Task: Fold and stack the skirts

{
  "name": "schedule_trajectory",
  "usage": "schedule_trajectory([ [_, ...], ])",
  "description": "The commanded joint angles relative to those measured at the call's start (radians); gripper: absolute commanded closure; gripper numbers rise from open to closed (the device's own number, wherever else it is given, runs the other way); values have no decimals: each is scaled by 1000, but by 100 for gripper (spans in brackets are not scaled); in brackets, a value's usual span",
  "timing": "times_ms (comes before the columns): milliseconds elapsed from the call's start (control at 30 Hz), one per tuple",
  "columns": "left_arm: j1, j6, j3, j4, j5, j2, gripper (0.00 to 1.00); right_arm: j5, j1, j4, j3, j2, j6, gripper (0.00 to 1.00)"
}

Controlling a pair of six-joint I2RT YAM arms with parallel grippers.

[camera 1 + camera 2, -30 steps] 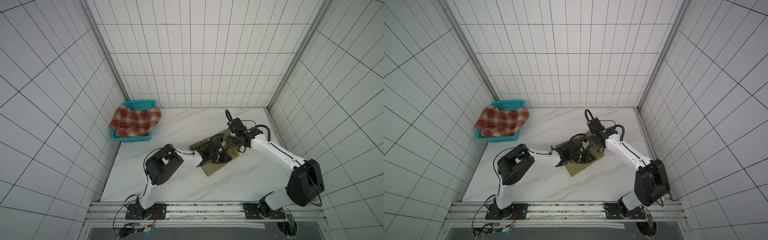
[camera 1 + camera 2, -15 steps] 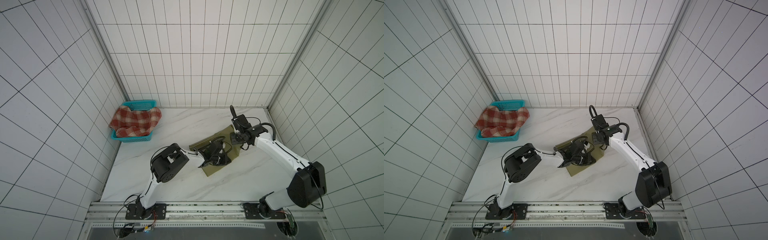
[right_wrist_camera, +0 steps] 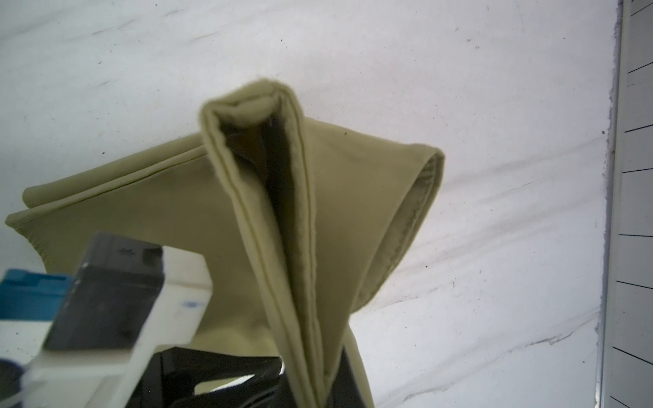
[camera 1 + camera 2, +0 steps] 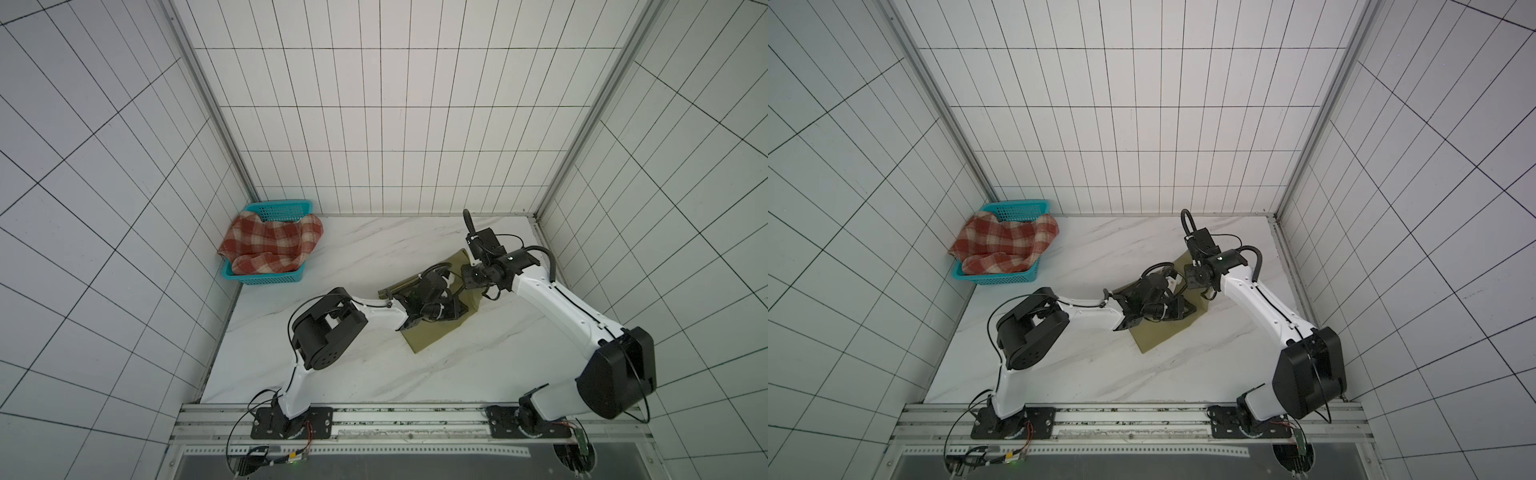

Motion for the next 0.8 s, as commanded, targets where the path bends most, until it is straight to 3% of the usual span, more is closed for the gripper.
schedule_trajectory([
  [0, 5, 16, 7, -10, -32, 45, 84, -17, -5, -13, 78, -30, -9, 100],
  [433, -4, -9, 38, 29, -12, 134, 85, 3, -5, -32, 106, -32, -23, 100],
  [567, 15, -28, 5, 52, 11, 44, 85, 54, -11, -42, 107, -26, -31, 100],
  [767, 118, -22, -137, 44, 52, -176, 85, 81, -21, -43, 120, -13, -31, 100],
])
